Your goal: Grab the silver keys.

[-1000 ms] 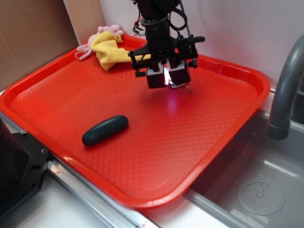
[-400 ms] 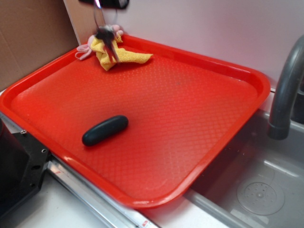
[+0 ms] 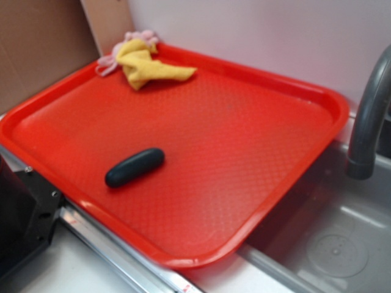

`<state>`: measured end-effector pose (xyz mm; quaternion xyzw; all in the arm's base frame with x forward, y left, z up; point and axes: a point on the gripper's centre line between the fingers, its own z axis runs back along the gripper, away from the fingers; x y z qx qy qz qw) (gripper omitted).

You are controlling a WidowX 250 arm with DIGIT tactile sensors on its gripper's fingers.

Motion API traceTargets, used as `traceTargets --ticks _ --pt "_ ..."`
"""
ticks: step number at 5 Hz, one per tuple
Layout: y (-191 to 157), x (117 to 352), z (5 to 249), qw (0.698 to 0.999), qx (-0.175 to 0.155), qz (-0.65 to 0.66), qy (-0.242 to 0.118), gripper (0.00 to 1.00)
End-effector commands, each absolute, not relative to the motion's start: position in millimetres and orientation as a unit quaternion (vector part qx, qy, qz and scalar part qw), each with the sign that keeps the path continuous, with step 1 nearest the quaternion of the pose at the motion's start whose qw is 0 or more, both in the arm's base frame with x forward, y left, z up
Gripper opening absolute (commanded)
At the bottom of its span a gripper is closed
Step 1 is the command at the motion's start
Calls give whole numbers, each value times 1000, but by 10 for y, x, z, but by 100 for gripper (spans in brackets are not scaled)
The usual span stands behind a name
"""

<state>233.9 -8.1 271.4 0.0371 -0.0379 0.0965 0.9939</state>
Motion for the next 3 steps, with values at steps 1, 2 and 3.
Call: traceTargets --ticks 1,2,3 --pt "-77 2426 2801 991 37 107 -70 0" --pt "-93 2432 2765 990 35 117 -65 0" --pt "-87 2451 2712 989 41 131 -58 0"
